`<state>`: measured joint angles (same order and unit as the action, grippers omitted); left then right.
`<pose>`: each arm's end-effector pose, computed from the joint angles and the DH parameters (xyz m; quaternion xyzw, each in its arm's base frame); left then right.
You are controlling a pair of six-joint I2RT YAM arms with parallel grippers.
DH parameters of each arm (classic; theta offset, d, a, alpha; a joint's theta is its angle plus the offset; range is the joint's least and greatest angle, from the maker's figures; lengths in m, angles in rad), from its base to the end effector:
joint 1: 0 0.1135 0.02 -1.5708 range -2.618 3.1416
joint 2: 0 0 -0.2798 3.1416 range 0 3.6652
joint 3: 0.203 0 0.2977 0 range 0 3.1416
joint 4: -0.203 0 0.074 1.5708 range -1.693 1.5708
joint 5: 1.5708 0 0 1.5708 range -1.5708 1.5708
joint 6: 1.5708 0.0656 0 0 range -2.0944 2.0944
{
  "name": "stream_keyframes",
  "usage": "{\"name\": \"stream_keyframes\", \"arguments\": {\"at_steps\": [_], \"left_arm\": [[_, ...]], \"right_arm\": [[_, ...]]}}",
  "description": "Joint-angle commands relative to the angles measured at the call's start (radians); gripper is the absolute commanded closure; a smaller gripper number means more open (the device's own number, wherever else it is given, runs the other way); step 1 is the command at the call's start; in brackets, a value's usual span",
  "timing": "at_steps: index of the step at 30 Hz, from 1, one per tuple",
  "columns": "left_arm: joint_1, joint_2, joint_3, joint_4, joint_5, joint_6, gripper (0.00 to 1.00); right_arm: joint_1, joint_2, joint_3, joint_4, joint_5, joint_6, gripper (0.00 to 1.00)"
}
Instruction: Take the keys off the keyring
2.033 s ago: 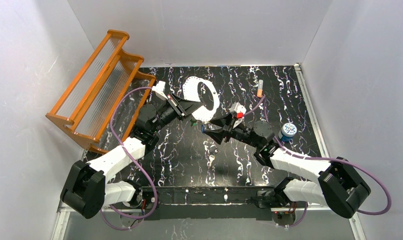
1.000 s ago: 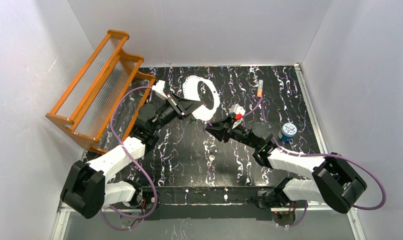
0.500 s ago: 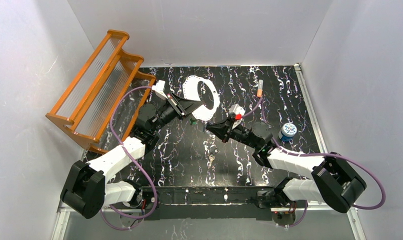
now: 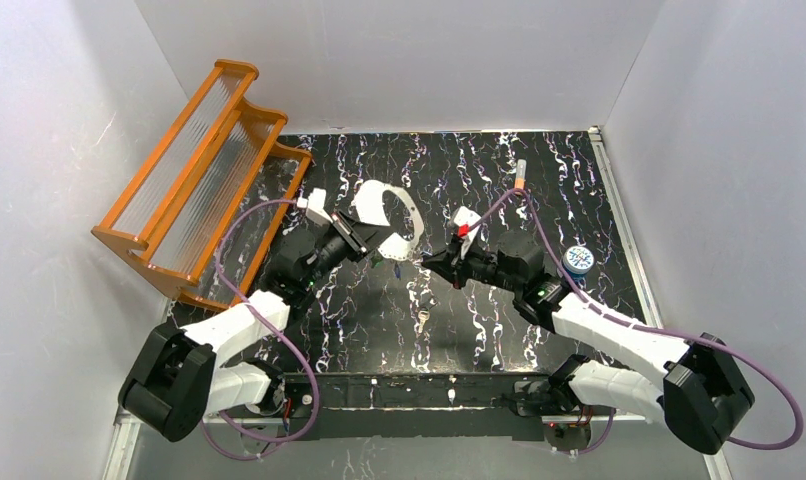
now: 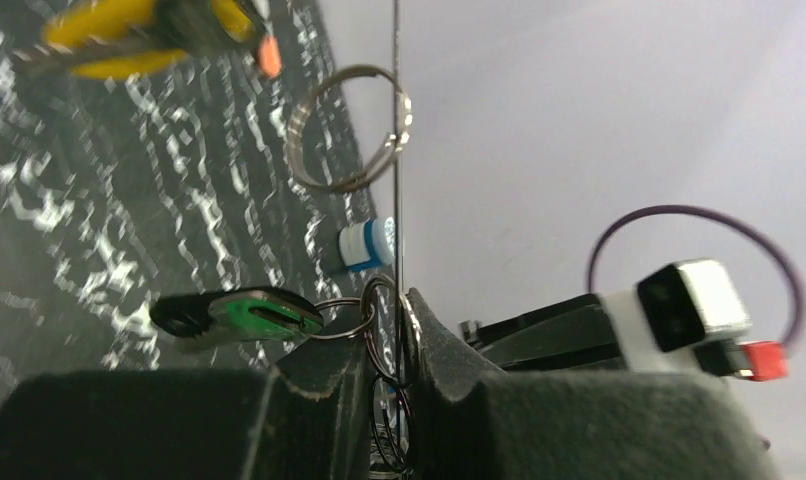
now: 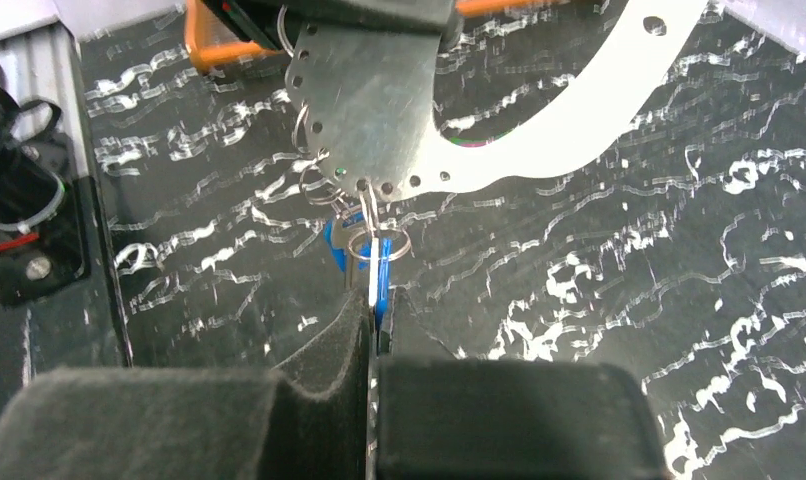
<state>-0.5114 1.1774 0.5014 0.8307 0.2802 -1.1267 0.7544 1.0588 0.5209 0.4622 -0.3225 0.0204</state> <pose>0.2642 -0.1691 0.2574 -0.0939 0.6459 -0.6115 0.4473 0.2043 0.2205 0.2493 -0.3616 0.6365 0.3625 0.5768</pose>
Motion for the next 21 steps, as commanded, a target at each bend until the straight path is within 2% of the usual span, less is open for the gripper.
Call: {"name": "stream_keyframes", "arguments": {"at_steps": [1, 5, 8, 14, 17, 21], "left_arm": [[0.007, -0.046, -0.108, 0.049, -0.122, -0.003, 0.98], [0.007, -0.058, -0.213, 0.072, -0.228, -0.083, 0.87], [0.007, -0.065, -0.268, 0.087, -0.266, -0.110, 0.82], [0.007, -0.104, -0.353, 0.079, -0.334, -0.108, 0.43], [0.007, -0.128, -0.387, 0.061, -0.350, -0.110, 0.33], [0.008, -0.167, -0.394, 0.035, -0.337, -0.083, 0.26]], "right_arm": [[0.003, -0.011, 0.136, -0.252, 0.022, -0.104, 0.99], [0.003, 0.060, 0.258, -0.412, -0.002, -0.179, 0.99], [0.003, 0.129, 0.337, -0.473, -0.018, -0.219, 0.99], [0.005, 0.233, 0.475, -0.570, -0.035, -0.284, 0.99], [0.003, 0.288, 0.537, -0.610, -0.041, -0.326, 0.99], [0.003, 0.361, 0.620, -0.668, -0.048, -0.390, 0.99]]}}
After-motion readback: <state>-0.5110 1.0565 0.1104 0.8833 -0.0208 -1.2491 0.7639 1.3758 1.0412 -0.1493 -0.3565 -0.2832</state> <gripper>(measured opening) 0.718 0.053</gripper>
